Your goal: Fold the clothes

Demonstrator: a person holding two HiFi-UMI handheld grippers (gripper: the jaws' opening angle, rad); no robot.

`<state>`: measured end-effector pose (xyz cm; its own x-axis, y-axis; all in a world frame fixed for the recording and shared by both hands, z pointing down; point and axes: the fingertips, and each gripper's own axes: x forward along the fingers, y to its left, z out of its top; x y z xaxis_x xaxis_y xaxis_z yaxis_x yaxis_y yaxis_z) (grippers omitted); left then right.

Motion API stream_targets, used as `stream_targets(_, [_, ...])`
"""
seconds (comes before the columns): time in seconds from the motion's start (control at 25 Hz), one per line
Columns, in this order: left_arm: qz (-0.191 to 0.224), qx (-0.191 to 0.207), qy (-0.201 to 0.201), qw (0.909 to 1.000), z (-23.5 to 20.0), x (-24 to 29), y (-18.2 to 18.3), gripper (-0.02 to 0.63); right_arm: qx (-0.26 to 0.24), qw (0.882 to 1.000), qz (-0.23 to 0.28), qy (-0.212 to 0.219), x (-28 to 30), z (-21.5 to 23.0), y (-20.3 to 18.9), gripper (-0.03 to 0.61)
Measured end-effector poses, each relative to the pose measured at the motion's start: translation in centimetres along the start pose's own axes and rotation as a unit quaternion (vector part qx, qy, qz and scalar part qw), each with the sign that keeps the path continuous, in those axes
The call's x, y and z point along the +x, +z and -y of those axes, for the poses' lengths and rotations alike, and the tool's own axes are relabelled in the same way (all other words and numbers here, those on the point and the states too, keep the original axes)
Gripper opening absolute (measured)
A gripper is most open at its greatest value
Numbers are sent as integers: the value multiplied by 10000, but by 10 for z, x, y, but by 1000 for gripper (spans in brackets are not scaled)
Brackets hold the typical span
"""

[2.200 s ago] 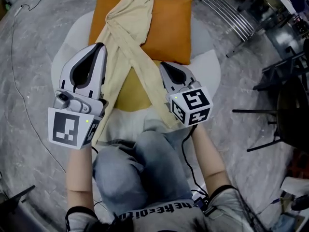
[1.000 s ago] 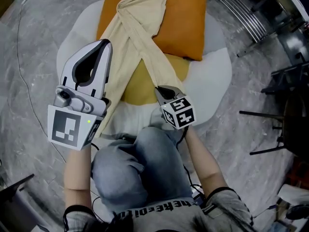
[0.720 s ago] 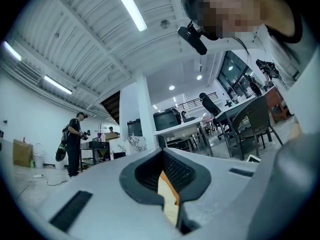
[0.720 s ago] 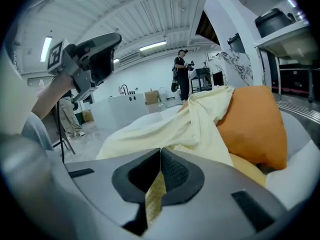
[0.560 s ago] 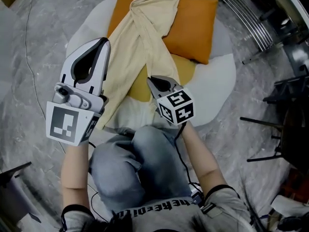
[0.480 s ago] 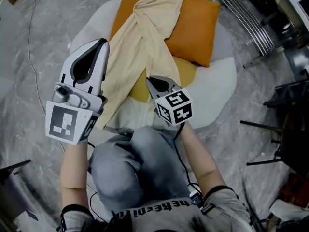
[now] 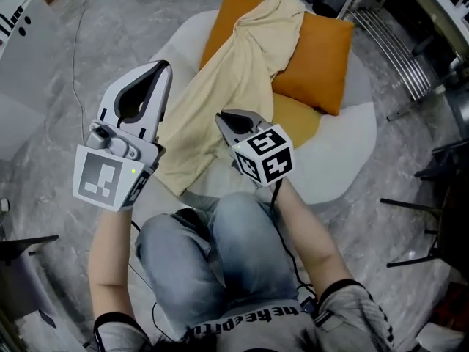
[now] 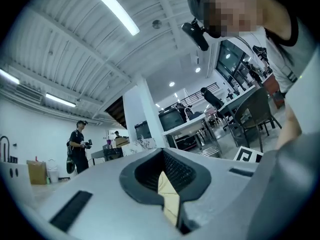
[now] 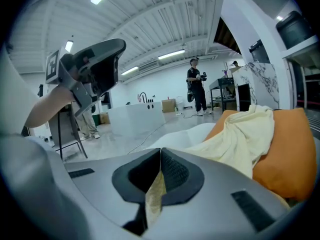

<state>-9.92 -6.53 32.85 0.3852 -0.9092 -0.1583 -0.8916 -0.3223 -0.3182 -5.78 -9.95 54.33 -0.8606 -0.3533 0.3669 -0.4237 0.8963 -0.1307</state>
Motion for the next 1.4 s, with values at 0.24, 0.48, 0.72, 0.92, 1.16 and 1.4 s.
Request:
stream_targets(0.24, [10,-68,-32,10000,-31,-20,-17,3,-225,9991,-59,346,37,-55,7,5])
stream_targets(0.48, [43,-80,92,9999,-56,-41,-27,3,-427,9968,-36,677,78,-92,20,5])
stream_targets(0.72, [27,-111,258,9996,-75,-65,-31,3,-475,9938,82,1005,109,-122,41,6])
stream_targets(0.92, [-52,-67,322,9994,-81,-72,-39,3,-589,9930,-106,1021,133,-125,34,6])
stream_targets(1.16, [-39,-123,307,9994,-81,-66,-47,3,-375,9965,-358,662,149,-101,8,6])
stream_targets(1.4, [-2,-143,278,9995,-75,-57,-44,3,-337,9964,-527,573,155,-91,-9,15])
